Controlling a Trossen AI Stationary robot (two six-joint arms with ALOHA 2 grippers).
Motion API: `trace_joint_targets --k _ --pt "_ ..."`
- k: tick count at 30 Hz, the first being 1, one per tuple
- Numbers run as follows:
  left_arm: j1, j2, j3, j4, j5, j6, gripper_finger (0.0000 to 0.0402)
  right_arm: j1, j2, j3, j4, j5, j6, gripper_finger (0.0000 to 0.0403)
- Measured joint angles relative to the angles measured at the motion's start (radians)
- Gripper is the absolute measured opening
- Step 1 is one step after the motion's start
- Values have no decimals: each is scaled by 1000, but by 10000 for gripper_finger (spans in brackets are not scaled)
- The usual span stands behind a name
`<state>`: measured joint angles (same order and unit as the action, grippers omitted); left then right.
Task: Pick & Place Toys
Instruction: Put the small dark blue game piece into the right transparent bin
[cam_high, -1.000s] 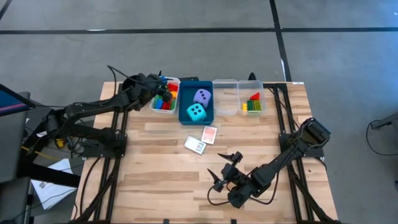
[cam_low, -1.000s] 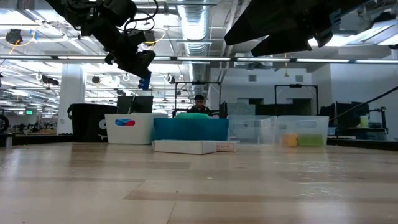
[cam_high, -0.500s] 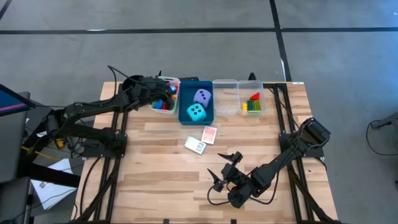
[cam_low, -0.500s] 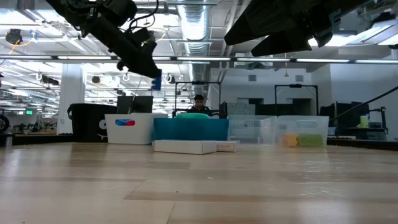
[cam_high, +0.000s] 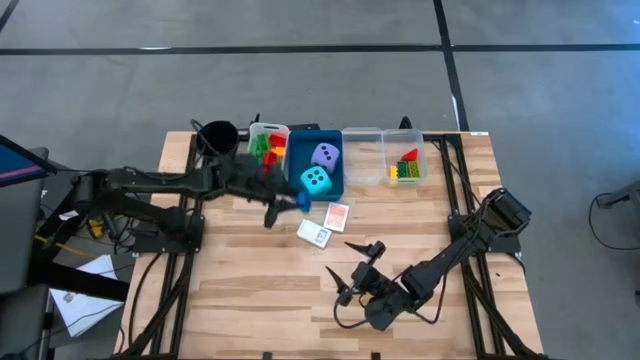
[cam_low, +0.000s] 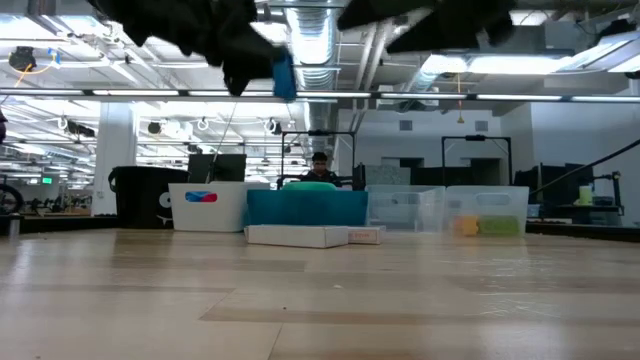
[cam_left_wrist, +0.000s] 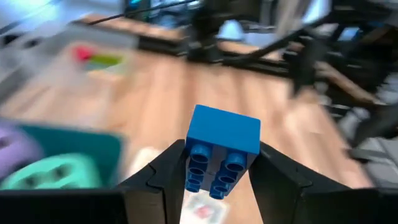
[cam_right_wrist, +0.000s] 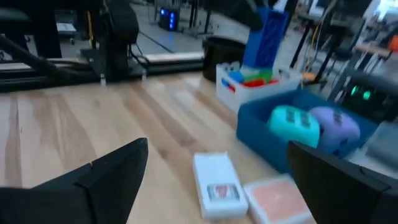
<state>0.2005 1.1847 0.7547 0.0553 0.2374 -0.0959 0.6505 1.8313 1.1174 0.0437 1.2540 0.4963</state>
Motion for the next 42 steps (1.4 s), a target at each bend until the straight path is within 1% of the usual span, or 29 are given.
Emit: trace_joint_targets --k 3,6,9,13,16,20,23,30,36,42 --pt "-102 0 0 74 0 0 141 -21 -1 43 68 -16 -170 376" --pt "-196 0 0 157 0 0 141 -52 -1 95 70 -23 -273 376" --pt "-269 0 0 211 0 1 141 -80 -2 143 73 -22 -347 376" --pt "-325 0 0 222 -22 9 141 -97 -2 174 66 -26 -391 376" --pt "-341 0 0 222 -51 11 141 -96 -2 181 66 -48 -392 376" --pt "-341 0 0 224 -55 43 141 -98 -1 182 72 -99 -370 376" --pt "-340 5 0 235 -72 47 141 -105 -2 186 91 -117 -365 376" --pt "-340 42 -1 262 -81 47 141 -135 -2 186 144 -266 -370 376" --pt "-340 90 -1 319 -81 47 141 -157 -2 185 147 -270 -371 376" --pt "-340 93 0 321 -81 47 141 -168 -2 185 154 -264 -357 376"
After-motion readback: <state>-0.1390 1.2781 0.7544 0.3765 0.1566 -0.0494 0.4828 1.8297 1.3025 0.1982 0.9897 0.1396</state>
